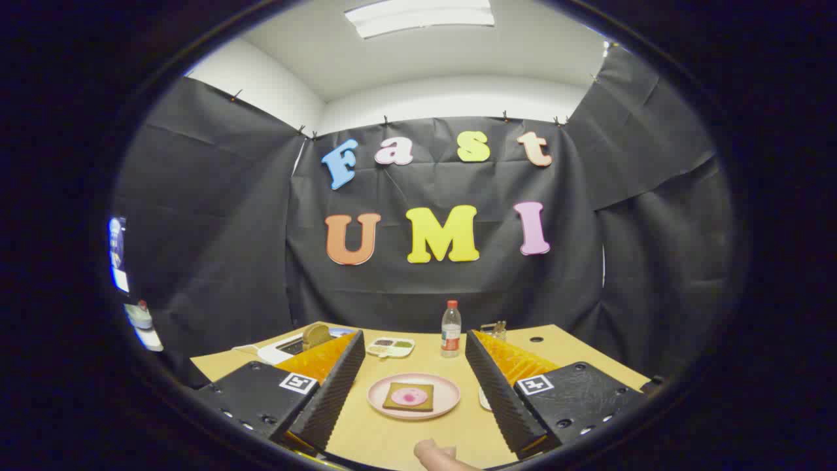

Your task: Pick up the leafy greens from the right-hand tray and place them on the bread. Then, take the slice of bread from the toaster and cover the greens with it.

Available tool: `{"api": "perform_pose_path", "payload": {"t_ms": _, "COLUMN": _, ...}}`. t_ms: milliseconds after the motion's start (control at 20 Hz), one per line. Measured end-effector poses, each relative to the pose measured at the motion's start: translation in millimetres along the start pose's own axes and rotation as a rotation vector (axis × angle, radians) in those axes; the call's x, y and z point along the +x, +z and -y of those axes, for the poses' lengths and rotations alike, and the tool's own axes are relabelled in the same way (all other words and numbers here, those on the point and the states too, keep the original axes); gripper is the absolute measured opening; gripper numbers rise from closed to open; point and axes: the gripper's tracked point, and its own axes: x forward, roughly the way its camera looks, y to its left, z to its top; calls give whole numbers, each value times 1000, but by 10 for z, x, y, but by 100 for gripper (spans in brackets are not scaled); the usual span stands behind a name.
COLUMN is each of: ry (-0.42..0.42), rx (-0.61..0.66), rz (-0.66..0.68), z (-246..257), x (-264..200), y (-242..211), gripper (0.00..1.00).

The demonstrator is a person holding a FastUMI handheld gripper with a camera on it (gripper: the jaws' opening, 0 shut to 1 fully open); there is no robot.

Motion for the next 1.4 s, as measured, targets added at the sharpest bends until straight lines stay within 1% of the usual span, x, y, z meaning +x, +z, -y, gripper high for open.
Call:
{"api": "perform_pose_path", "payload": {"t_ms": 100, "ry": -95, "rx": -11, "rz": -13, "z": 142, "x": -3, "y": -27, "gripper": 95}}
{"api": "perform_pose_path", "payload": {"t_ms": 150, "ry": -109, "rx": -27, "rz": -21, "z": 111, "x": 6, "y": -69, "gripper": 95}}
{"api": "perform_pose_path", "payload": {"t_ms": 300, "ry": -94, "rx": -57, "rz": -24, "z": -21, "x": -13, "y": -66, "gripper": 96}}
{"api": "perform_pose_path", "payload": {"t_ms": 550, "ry": -97, "rx": -47, "rz": -24, "z": 36, "x": -33, "y": -61, "gripper": 95}}
{"api": "perform_pose_path", "payload": {"t_ms": 700, "ry": -83, "rx": -43, "rz": -32, "z": 45, "x": -35, "y": -74, "gripper": 94}}
{"api": "perform_pose_path", "payload": {"t_ms": 850, "ry": -99, "rx": -46, "rz": -35, "z": 150, "x": -18, "y": -82, "gripper": 95}}
{"api": "perform_pose_path", "payload": {"t_ms": 1050, "ry": -139, "rx": -32, "rz": -46, "z": 428, "x": 92, "y": -79, "gripper": 94}}
{"api": "perform_pose_path", "payload": {"t_ms": 1200, "ry": -185, "rx": -36, "rz": -85, "z": 730, "x": 244, "y": -129, "gripper": 94}}
{"api": "perform_pose_path", "payload": {"t_ms": 1400, "ry": -222, "rx": -54, "rz": -125, "z": 1142, "x": 518, "y": -194, "gripper": 95}}
